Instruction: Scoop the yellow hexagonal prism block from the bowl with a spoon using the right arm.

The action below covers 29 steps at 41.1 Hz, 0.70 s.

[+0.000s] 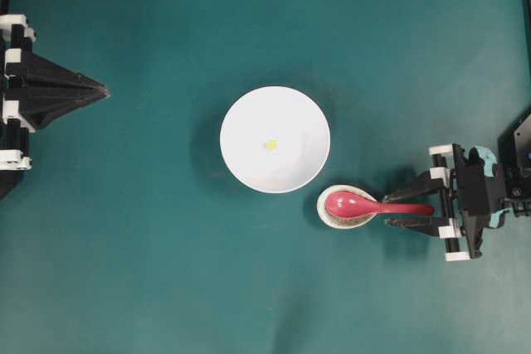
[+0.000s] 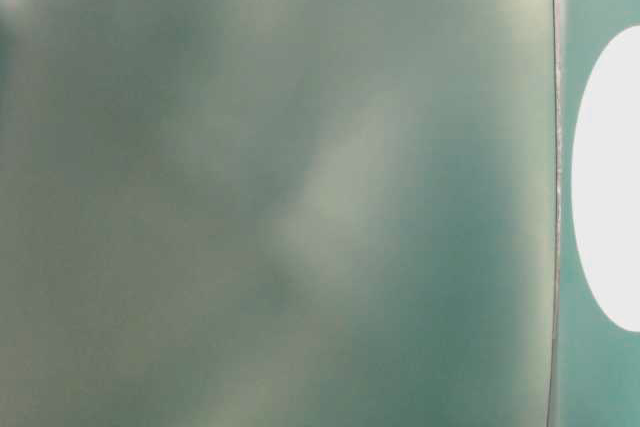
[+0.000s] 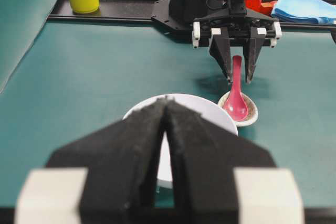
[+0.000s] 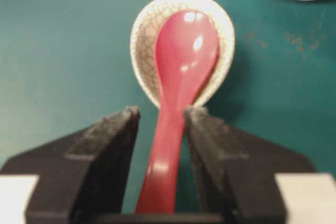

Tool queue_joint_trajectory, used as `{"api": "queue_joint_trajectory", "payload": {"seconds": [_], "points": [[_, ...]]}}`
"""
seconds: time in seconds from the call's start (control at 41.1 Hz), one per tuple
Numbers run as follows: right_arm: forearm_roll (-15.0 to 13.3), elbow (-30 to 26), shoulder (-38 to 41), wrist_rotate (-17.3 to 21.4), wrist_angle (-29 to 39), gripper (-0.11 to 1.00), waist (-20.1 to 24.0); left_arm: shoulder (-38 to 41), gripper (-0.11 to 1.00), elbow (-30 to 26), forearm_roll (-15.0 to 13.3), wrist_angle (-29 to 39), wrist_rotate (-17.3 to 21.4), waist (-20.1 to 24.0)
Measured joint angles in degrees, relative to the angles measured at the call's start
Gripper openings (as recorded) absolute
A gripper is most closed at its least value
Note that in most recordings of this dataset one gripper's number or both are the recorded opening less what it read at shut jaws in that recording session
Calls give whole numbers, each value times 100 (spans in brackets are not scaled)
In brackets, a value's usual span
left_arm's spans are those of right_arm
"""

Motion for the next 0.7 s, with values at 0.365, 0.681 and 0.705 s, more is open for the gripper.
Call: {"api": "queue_joint_trajectory", "payload": {"seconds": [0.365,0.681,0.705], "points": [[158,0,0,325,0,47,0,0,5,0,0,0,0,0],[352,18,0,308,0,47,0,-9,5,0,0,-9,0,0],[352,35,0,272,0,47,0,0,5,0,9,0,0,0]]}}
